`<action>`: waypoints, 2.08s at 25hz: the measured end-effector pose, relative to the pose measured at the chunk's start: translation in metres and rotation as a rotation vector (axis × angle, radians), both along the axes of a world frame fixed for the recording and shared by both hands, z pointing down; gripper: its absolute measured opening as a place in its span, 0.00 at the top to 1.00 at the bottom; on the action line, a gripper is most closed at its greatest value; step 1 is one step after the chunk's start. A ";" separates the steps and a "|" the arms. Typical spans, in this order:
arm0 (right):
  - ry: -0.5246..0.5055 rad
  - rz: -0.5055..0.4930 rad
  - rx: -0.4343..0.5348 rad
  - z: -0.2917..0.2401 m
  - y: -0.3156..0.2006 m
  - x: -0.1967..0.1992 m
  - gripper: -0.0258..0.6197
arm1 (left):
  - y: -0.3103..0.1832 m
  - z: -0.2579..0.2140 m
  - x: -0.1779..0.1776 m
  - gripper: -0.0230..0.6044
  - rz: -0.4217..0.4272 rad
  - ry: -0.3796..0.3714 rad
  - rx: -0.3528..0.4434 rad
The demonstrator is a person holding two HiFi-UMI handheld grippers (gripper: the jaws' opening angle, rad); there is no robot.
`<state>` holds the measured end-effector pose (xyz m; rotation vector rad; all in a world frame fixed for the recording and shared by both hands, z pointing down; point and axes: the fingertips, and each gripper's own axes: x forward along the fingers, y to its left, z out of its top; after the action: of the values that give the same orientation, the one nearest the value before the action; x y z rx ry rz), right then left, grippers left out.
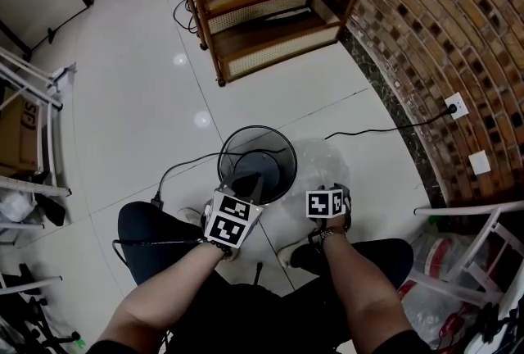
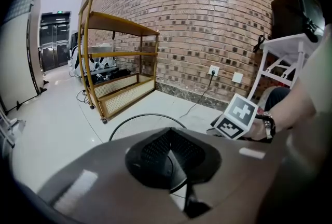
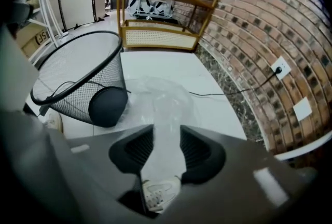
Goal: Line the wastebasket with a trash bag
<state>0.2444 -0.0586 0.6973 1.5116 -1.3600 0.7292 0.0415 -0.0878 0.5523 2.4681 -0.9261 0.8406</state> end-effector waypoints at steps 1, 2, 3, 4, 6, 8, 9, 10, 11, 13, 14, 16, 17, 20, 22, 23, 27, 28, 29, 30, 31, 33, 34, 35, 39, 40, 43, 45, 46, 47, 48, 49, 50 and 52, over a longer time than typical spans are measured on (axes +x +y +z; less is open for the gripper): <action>0.006 0.004 0.003 -0.002 0.000 0.002 0.77 | 0.000 0.000 0.000 0.96 0.000 -0.001 -0.001; 0.011 0.008 0.005 -0.004 0.000 0.004 0.83 | 0.001 0.001 0.001 0.96 0.000 -0.001 -0.001; 0.017 0.012 0.006 -0.006 0.000 0.007 0.88 | 0.001 0.000 0.001 0.96 -0.001 0.000 0.000; 0.023 0.016 0.008 -0.008 0.000 0.009 0.93 | 0.001 -0.001 0.002 0.96 -0.001 0.002 0.001; 0.033 0.025 0.016 -0.015 0.000 0.014 0.96 | 0.001 -0.003 0.003 0.96 -0.001 0.008 0.005; 0.040 0.033 0.028 -0.023 -0.001 0.018 0.96 | 0.002 -0.006 0.005 0.96 -0.001 0.014 0.009; 0.044 0.036 0.035 -0.028 -0.002 0.020 0.96 | 0.002 -0.007 0.005 0.96 -0.001 0.017 0.012; 0.046 0.039 0.043 -0.034 -0.003 0.022 0.96 | 0.003 -0.009 0.006 0.96 -0.001 0.020 0.015; 0.047 0.042 0.051 -0.039 -0.003 0.024 0.96 | 0.003 -0.011 0.006 0.96 0.000 0.023 0.019; 0.047 0.047 0.066 -0.051 -0.005 0.027 0.96 | 0.005 -0.015 0.008 0.96 0.002 0.029 0.026; 0.046 0.049 0.074 -0.057 -0.006 0.027 0.96 | 0.006 -0.017 0.009 0.96 0.004 0.031 0.030; 0.042 0.050 0.092 -0.071 -0.008 0.028 0.96 | 0.007 -0.021 0.009 0.96 0.005 0.038 0.036; 0.039 0.051 0.100 -0.078 -0.010 0.029 0.96 | 0.008 -0.023 0.009 0.96 0.006 0.041 0.040; 0.032 0.050 0.129 -0.101 -0.014 0.032 0.96 | 0.009 -0.030 0.011 0.96 0.008 0.049 0.051; 0.028 0.043 0.145 -0.117 -0.015 0.032 0.96 | 0.011 -0.034 0.012 0.96 0.010 0.055 0.055; 0.028 0.040 0.151 -0.124 -0.015 0.032 0.96 | 0.012 -0.035 0.012 0.96 0.012 0.059 0.054; 0.042 0.035 0.172 -0.156 -0.014 0.036 0.96 | 0.016 -0.040 0.017 0.96 0.024 0.074 0.045; 0.041 0.022 0.186 -0.164 -0.017 0.036 0.96 | 0.017 -0.041 0.018 0.96 0.028 0.077 0.042; 0.041 0.012 0.196 -0.172 -0.018 0.036 0.96 | 0.018 -0.042 0.020 0.96 0.033 0.081 0.038; 0.041 0.005 0.203 -0.180 -0.019 0.037 0.96 | 0.020 -0.043 0.022 0.96 0.039 0.087 0.032; 0.041 -0.001 0.208 -0.188 -0.019 0.036 0.96 | 0.022 -0.043 0.024 0.96 0.045 0.093 0.024; 0.041 -0.015 0.219 -0.203 -0.020 0.035 0.96 | 0.025 -0.045 0.027 0.96 0.059 0.111 0.004; 0.041 -0.020 0.224 -0.210 -0.020 0.034 0.96 | 0.027 -0.045 0.030 0.95 0.066 0.122 -0.008; 0.041 -0.020 0.227 -0.218 -0.020 0.034 0.96 | 0.028 -0.045 0.032 0.95 0.072 0.133 -0.020; 0.046 -0.015 0.258 -0.252 -0.021 0.035 0.96 | 0.031 -0.038 0.039 0.81 0.067 0.180 -0.090; 0.045 -0.030 0.278 -0.264 -0.025 0.032 0.96 | 0.033 -0.037 0.041 0.76 0.066 0.191 -0.112; 0.042 -0.062 0.304 -0.291 -0.028 0.022 0.96 | 0.041 -0.034 0.045 0.70 0.065 0.223 -0.164; 0.038 -0.085 0.322 -0.308 -0.030 0.016 0.96 | 0.045 -0.033 0.048 0.66 0.048 0.258 -0.208; 0.033 -0.098 0.333 -0.315 -0.032 0.012 0.96 | 0.046 -0.032 0.048 0.65 0.030 0.280 -0.239; 0.029 -0.109 0.345 -0.323 -0.033 0.009 0.96 | 0.047 -0.030 0.047 0.64 0.007 0.306 -0.275; 0.028 -0.116 0.356 -0.331 -0.034 0.006 0.96 | 0.050 -0.027 0.047 0.61 -0.015 0.331 -0.314; 0.027 -0.121 0.367 -0.339 -0.035 0.003 0.96 | 0.053 -0.024 0.046 0.58 -0.030 0.352 -0.347; 0.025 -0.128 0.378 -0.347 -0.036 -0.001 0.96 | 0.056 -0.021 0.047 0.56 -0.037 0.366 -0.368; 0.018 -0.157 0.399 -0.361 -0.039 -0.011 0.96 | 0.062 -0.017 0.048 0.52 -0.033 0.362 -0.375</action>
<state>0.2336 -0.0975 0.3363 1.6851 -1.6589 0.3571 0.0893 -0.0260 0.5356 2.1696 -0.6141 0.4774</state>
